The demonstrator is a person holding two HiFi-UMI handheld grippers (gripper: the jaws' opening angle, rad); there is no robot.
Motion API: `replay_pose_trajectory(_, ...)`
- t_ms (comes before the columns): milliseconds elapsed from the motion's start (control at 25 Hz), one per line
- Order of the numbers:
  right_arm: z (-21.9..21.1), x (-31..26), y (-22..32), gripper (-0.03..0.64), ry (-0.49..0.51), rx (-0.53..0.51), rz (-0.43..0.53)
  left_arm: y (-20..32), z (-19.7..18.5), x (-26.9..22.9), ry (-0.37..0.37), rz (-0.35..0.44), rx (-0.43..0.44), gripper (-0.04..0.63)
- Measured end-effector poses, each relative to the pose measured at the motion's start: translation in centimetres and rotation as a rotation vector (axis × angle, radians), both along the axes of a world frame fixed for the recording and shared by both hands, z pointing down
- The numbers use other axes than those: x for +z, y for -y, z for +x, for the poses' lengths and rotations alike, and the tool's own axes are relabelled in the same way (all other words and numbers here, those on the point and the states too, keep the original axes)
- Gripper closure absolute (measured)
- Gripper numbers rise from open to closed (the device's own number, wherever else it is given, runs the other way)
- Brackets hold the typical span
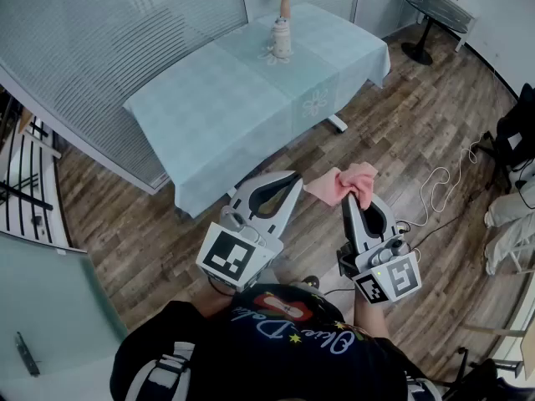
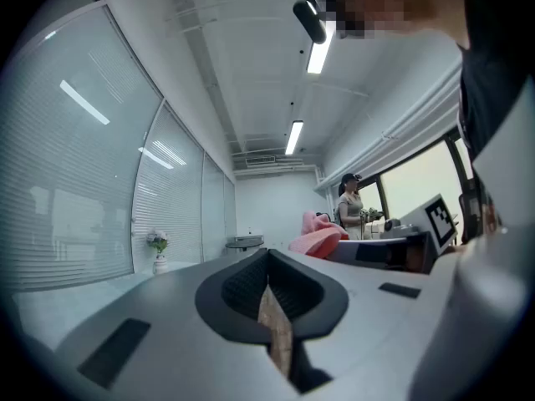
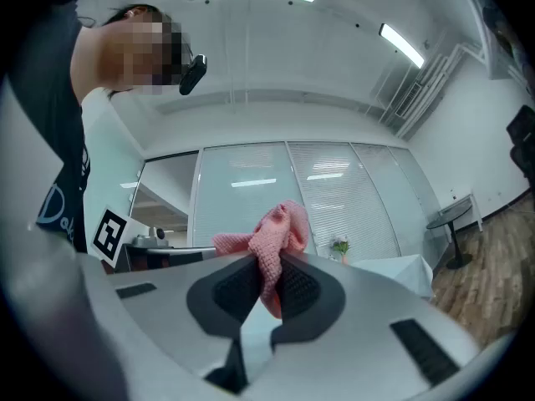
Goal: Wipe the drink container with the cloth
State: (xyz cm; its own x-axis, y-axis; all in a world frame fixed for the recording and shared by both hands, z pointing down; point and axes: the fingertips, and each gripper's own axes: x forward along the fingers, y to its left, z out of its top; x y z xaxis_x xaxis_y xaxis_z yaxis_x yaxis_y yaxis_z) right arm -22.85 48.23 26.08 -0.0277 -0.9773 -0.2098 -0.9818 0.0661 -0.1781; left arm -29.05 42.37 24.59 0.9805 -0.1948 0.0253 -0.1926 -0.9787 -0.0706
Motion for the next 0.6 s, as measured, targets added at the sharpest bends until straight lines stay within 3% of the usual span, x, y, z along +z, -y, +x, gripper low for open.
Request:
replay_pose_trajectory(200,1.2,0.3,-1.4,0.592,0.016,-0.007,0.017,-1.4,1.1,0.3,-0.007,0.010,-0.016,0.591)
replay_pose_trajectory(440,1.8,0.3,-3.3,0.592,-0.072,-0.031,0.027,-3.1,2.3,0.6,-0.011,0.021,-0.057,0.591)
replay_pose_trajectory(600,2.6,1.0,-4.2,0.592,-0.064,-0.052,0.027,-4.0,2.8,1.2,0.006,0.024,-0.083,0.591)
